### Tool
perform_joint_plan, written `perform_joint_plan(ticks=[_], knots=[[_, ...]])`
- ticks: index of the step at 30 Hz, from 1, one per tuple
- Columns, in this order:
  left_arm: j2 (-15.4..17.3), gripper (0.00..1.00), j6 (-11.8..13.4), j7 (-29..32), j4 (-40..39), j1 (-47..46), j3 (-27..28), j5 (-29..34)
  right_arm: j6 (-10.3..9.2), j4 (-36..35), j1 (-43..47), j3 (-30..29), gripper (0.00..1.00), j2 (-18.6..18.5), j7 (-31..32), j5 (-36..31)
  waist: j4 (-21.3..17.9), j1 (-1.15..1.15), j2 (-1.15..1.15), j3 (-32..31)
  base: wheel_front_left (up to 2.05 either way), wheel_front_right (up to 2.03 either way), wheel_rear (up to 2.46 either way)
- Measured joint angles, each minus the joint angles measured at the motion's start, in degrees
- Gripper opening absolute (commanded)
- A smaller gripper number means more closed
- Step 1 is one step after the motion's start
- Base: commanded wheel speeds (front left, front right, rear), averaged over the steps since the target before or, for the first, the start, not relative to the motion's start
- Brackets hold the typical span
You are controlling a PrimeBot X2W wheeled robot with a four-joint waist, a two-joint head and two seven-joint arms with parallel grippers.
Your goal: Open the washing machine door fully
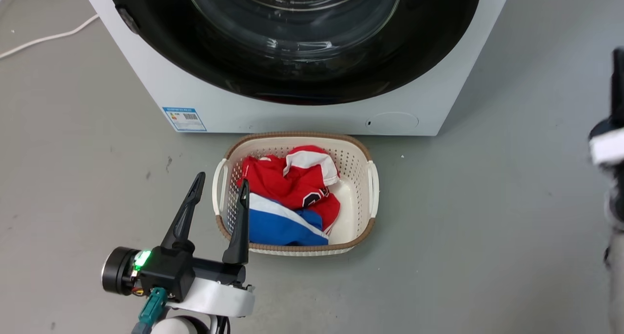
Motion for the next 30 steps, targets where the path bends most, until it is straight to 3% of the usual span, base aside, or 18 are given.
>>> perform_joint_plan(ticks=[4, 12, 22, 30], knots=[[0.0, 1.0, -0.5, 0.0, -0.2, -1.3, -0.2, 0.4, 0.0, 3.3, -9.6, -1.3, 0.0, -3.6, 8.4, 5.9, 0.6, 0.0, 0.0, 1.9, 0.0, 0.0, 0.0], [0.0, 1.0, -0.9, 0.0, -0.7, -4.0, -0.9, 0.8, -0.01, 13.2, -27.4, -3.5, 0.0, -6.4, 25.9, 12.7, 2.6, 0.0, 0.0, 5.8, 0.0, 0.0, 0.0], [0.0, 1.0, -1.2, 0.0, -1.3, -6.5, -1.9, 0.9, -0.01, 23.7, -45.7, -4.6, 0.0, -7.2, 38.7, 9.2, 5.8, 0.0, 0.0, 11.0, 0.0, 0.0, 0.0], [0.0, 1.0, -0.2, 0.0, -1.0, -7.6, -4.4, -0.2, -0.01, 27.7, -52.1, -5.4, 0.0, -8.0, 47.5, 6.0, 8.9, 0.01, 0.0, 13.3, 0.0, 0.0, 0.0]])
